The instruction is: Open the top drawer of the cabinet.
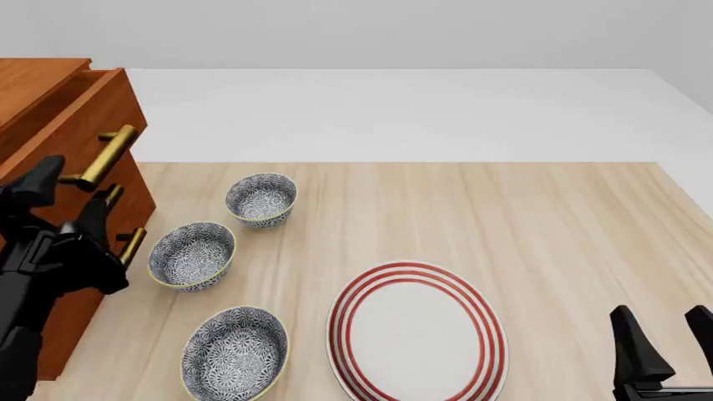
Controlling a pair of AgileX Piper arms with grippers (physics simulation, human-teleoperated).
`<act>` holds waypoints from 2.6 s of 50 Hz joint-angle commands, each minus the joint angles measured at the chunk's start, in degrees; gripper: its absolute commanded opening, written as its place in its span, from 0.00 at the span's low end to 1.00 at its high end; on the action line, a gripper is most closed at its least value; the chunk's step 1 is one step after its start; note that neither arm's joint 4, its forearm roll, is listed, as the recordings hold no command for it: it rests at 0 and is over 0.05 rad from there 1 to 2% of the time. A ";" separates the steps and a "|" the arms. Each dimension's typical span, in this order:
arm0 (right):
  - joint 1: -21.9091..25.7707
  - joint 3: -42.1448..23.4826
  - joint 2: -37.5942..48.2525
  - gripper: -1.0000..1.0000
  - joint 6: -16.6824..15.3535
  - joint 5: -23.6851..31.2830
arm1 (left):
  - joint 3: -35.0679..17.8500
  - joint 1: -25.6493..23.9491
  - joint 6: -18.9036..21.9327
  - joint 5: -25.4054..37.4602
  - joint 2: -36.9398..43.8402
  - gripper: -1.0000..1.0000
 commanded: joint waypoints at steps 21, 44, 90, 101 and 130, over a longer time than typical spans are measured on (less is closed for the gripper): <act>0.00 0.00 0.00 1.00 0.00 0.00 | 2.69 -1.74 -1.30 12.47 -14.85 1.00; 0.00 0.00 0.00 1.00 0.00 0.00 | 2.43 -3.92 -3.62 24.89 -26.45 1.00; 0.00 0.00 0.00 1.00 0.00 0.00 | -47.12 -4.50 -53.64 65.61 -23.60 1.00; 0.00 0.00 0.00 1.00 0.00 0.00 | -59.36 2.77 -64.15 72.08 -11.80 1.00; 0.00 0.00 0.00 1.00 0.00 0.00 | -69.71 1.82 -73.24 87.51 -5.85 1.00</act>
